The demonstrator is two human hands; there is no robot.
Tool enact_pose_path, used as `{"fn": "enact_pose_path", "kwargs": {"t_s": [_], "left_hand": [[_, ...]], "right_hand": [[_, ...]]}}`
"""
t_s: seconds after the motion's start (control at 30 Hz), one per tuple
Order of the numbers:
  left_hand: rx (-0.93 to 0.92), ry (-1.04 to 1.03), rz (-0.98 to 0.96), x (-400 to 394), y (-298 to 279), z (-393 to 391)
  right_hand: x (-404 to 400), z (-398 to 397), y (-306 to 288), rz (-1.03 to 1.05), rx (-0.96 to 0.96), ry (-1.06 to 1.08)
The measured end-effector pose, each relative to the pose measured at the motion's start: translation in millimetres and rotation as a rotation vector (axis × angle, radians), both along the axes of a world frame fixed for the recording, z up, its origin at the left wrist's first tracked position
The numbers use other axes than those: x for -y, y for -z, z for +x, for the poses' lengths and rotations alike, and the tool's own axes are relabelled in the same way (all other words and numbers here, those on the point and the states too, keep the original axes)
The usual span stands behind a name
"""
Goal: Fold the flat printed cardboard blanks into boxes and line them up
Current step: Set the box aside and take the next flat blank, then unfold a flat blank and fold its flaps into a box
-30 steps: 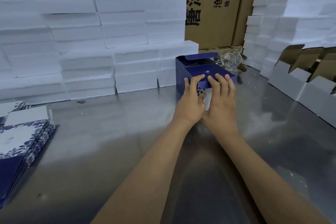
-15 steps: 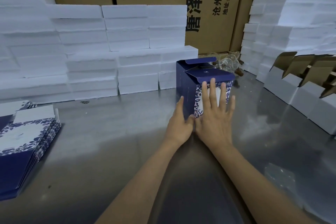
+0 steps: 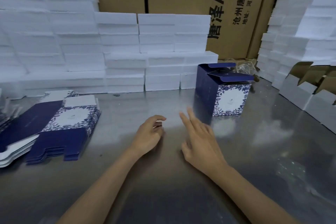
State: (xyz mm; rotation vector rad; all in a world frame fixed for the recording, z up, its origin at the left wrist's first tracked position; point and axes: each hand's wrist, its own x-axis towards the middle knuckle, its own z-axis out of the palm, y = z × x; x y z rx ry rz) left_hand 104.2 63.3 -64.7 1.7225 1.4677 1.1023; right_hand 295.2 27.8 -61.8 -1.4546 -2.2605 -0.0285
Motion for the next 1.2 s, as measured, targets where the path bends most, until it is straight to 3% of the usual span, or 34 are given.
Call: {"fn": "enact_pose_path", "kwargs": {"t_s": [0.17,0.27,0.37,0.47,0.6,0.7,0.77,0.93,1.07,1.2], "left_hand": [[0.113,-0.124,0.029,23.2,-5.5,-47.8],[0.307,-0.353,0.208,39.0,-12.7,-77.3],[0.273,-0.602,0.466,50.6,-27.2,-107.1],[0.106,-0.783,0.593,52.0,-34.6,-140.4],[-0.211,-1.012,0.348,48.4,-22.6,-175.2],[-0.367,-1.013,0.072,46.7,-14.0,-180.1],[-0.409,-1.0,-0.012,44.2,-12.6,-181.1],[-0.425,-1.027,-0.023,39.7,-10.3,-182.8],[-0.33,-1.06,0.007,38.6,-10.8,-184.8],[-0.197,-1.12,0.089,38.6,-14.0,-184.3]], "right_hand": [[12.9,-87.0,1.5,-0.261,-0.213,-0.154],[6.8,-141.3,0.9,-0.373,-0.314,-0.142],[-5.0,-186.9,-0.4,-0.437,-0.301,-0.068],[-15.4,-227.4,-4.1,-0.482,-0.311,-0.078],[-27.4,-265.3,-9.2,-0.547,-0.279,-0.11],[-35.3,-284.0,-13.7,-0.594,-0.258,-0.106],[-37.5,-292.6,-14.9,-0.608,-0.292,-0.093],[-33.7,-302.9,-18.5,-0.535,-0.425,-0.073],[-28.1,-309.6,-28.0,-0.413,-0.548,-0.095],[-26.9,-313.4,-38.4,-0.579,-0.891,-0.114]]}}
